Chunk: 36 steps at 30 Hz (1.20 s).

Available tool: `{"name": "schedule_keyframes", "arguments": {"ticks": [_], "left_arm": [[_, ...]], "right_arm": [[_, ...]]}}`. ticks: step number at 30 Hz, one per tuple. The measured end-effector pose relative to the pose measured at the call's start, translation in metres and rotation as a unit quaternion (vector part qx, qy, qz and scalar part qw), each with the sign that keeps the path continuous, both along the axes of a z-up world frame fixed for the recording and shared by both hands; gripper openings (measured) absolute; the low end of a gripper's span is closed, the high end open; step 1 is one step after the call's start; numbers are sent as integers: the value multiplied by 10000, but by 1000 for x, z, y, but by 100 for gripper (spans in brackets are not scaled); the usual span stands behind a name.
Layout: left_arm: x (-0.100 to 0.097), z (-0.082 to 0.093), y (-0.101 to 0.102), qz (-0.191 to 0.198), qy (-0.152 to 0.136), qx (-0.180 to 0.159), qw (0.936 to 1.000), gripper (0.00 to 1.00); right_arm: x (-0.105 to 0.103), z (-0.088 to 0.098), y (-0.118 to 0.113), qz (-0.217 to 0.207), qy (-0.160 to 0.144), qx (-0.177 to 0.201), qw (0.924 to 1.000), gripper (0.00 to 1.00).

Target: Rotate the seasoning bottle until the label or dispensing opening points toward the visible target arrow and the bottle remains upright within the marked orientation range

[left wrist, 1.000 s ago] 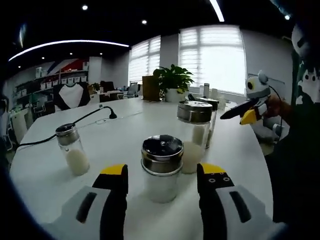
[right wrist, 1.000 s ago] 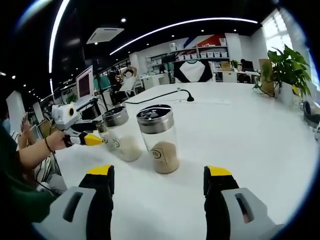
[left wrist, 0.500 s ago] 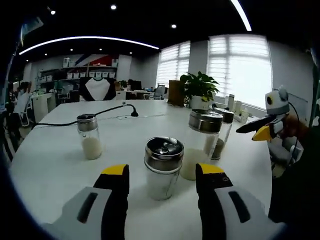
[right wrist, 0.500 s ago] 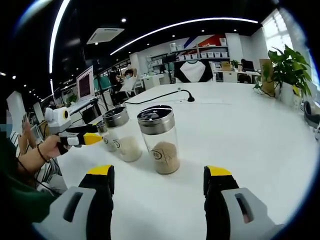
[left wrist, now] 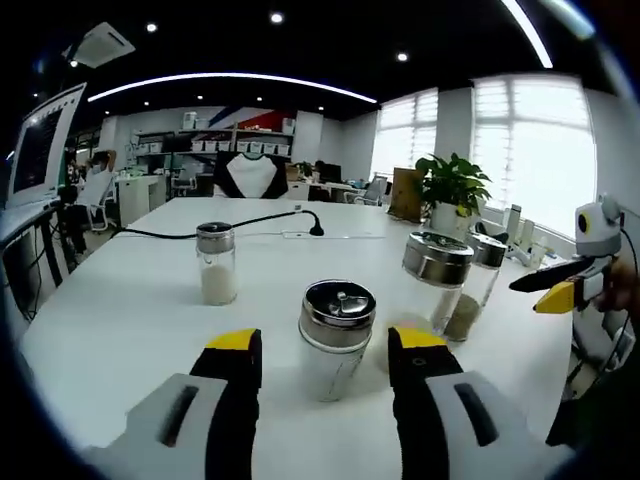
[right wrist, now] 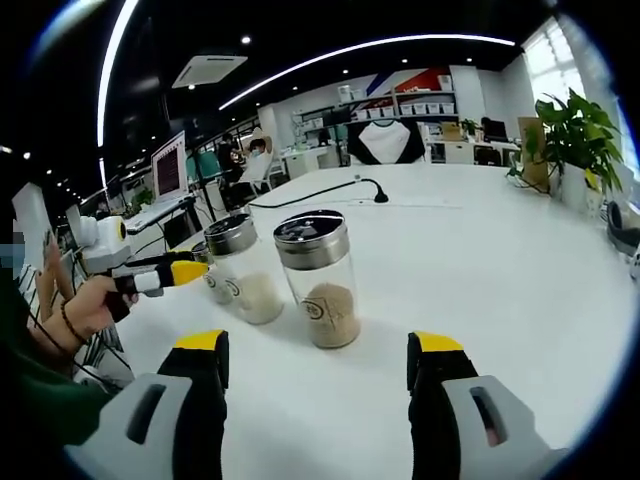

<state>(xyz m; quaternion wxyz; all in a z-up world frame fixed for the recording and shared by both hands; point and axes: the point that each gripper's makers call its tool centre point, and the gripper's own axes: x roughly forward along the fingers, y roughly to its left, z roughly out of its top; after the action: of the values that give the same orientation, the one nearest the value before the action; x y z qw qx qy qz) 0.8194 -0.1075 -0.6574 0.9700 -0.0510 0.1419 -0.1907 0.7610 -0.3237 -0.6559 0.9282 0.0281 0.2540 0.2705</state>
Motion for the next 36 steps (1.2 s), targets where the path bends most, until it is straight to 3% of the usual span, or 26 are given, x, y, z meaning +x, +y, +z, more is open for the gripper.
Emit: {"name": "schedule_keyframes", "arguments": {"ticks": [6,13,17,21,24,36], "left_arm": [[5,1,-6,182,-107,24,9998,51],[9,-7,-10,153,-34,68,9999,49],[11,-7,-10,111,-31,82,9999,45],[11,-5,-13,18,16,-52,10000,35],[12,-6,-13,-6,-37,164,9999,34],[11,-6,-13,-72,-80,167,9998,34]], "right_arm": [[0,-1,1,15,27,-8,10000,74],[-1,-3,-2,-23,39,-4,10000,73],[-2,-4,-3,-48,70,2,10000,73],[-1,-4,-3,-44,67,4,10000,73],[0,-3,-2,-37,58,12,10000,73],[-1,-5,-2,-40,88,0,10000,73]]}}
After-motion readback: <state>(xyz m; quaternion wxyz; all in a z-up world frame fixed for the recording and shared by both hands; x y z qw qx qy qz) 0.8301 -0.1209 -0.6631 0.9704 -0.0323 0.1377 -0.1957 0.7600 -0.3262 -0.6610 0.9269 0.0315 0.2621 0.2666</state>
